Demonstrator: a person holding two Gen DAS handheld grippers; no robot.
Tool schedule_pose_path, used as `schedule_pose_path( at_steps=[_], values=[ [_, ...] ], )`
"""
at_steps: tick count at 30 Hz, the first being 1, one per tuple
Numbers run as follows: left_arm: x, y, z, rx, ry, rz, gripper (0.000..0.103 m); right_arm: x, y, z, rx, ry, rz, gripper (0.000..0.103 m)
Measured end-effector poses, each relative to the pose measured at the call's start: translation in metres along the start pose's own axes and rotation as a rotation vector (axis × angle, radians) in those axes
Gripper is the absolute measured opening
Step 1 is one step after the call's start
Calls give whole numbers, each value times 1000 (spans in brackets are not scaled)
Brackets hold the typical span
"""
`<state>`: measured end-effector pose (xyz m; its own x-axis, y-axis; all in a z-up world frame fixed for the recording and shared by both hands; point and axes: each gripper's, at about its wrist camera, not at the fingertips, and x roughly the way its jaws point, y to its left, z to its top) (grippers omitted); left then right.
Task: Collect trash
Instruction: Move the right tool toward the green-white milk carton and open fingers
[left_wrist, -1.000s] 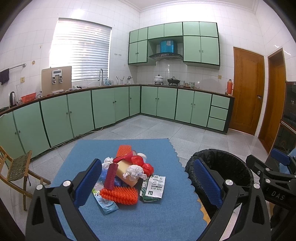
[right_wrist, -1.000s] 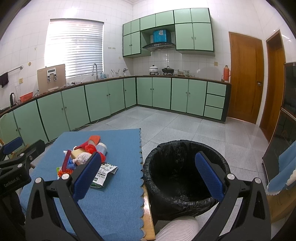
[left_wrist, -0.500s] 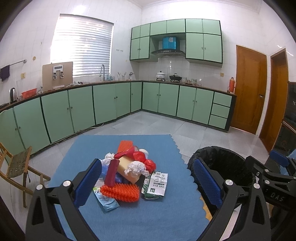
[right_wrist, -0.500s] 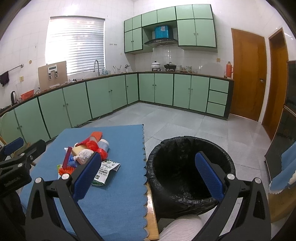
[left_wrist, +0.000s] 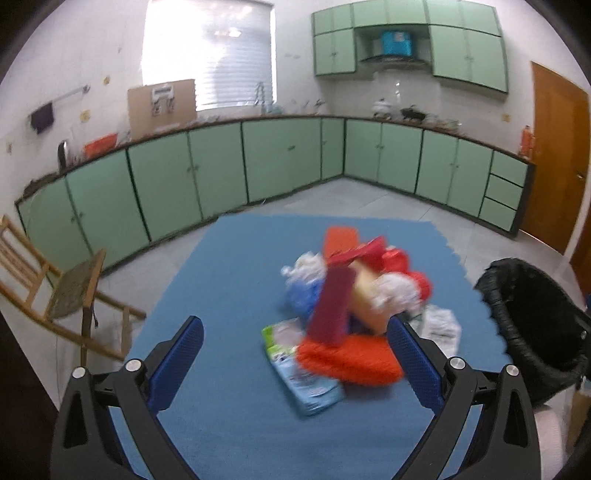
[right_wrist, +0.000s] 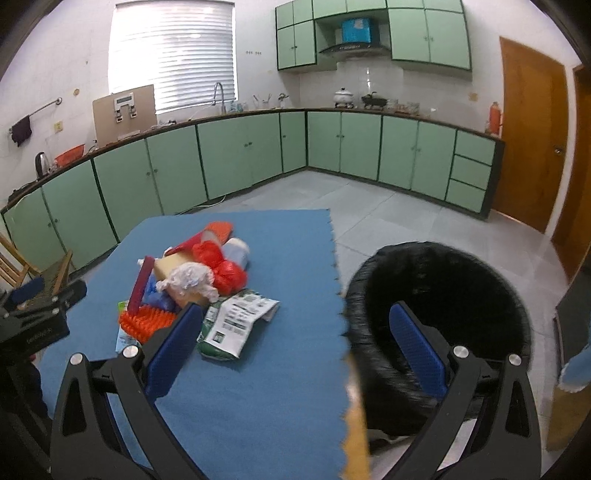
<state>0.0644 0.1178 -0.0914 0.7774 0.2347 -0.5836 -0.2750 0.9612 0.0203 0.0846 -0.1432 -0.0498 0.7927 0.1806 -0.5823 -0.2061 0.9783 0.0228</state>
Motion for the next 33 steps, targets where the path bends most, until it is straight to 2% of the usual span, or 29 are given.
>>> schedule_pose_path(
  at_steps=[4,7,11,22,30,33],
  values=[
    [23,18,-12,-28,42,42,97,38,17,-8,7,40,-5,93],
    [39,23,-16,-13,51,68,95,65,27,-14,6,76,-3,83],
    [51,22,-17,5,74,59,86,92,36,-24,11,144,17,79],
    [70,18,-28,14,120,33,85,134,62,-48,-67,258,45,79],
    [73,18,-31,18,131,39,85,148,70,-49,-87,289,72,80],
    [75,20,-32,14,137,44,85,143,64,-47,-113,279,44,80]
  ],
)
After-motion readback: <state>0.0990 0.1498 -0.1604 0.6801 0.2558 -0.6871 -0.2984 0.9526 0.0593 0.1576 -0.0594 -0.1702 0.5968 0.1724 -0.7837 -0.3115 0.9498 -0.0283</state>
